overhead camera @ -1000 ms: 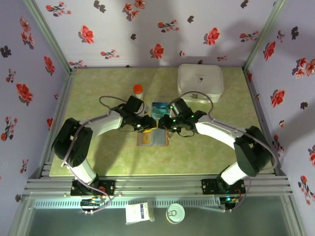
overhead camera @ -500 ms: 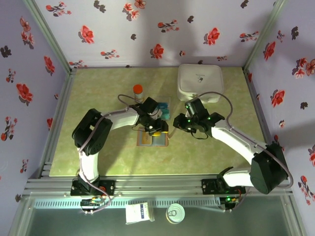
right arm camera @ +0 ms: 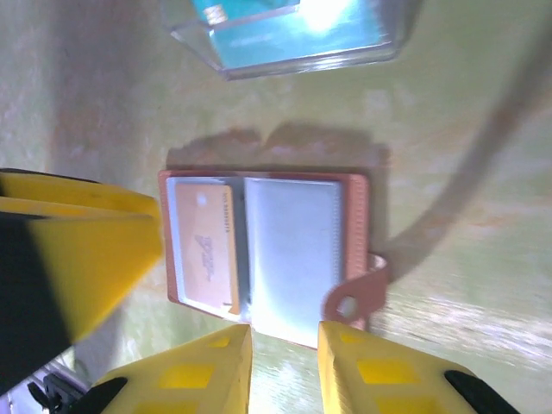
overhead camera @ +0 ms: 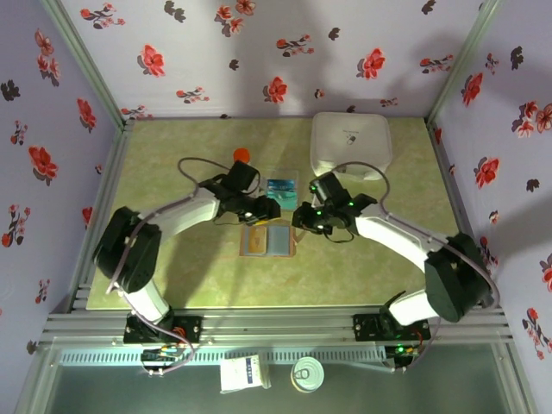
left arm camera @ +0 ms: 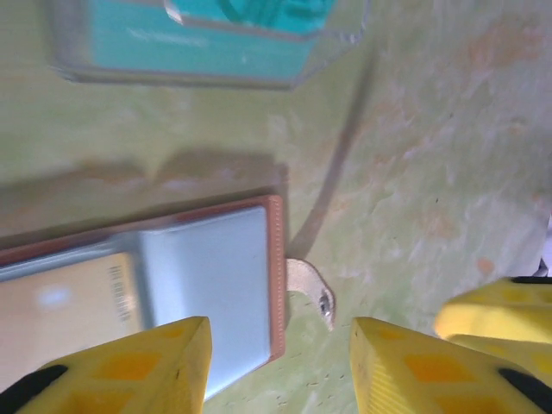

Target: Take the credit cards out of the card holder

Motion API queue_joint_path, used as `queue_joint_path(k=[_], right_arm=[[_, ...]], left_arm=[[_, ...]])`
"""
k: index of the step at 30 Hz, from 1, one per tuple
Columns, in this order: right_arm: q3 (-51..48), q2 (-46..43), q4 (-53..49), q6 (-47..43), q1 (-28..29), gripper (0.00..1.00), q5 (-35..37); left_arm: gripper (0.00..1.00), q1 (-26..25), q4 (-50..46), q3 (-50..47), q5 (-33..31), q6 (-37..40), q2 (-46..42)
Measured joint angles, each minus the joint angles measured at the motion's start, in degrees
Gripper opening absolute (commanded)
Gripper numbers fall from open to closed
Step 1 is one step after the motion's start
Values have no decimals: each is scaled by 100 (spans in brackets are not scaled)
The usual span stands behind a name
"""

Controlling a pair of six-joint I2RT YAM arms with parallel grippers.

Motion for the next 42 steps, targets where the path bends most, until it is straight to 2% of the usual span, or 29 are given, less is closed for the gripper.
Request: queue_joint_path(k=[7,14,25,42], right_arm=[[789,999,372,24,551,27,-306],[887,1655,723,197,708,27,-584],[822,2199,1322,472,710,25,-868],[623,2232,1191,448,713,24,-608]], left_arm=[[30,669,-63,-901,-70,186,-365],[19,774,116,-1272,46,295,-234],[12,800,529,-1394,380,293,195],[10,811,717,-1469,496,293,262]])
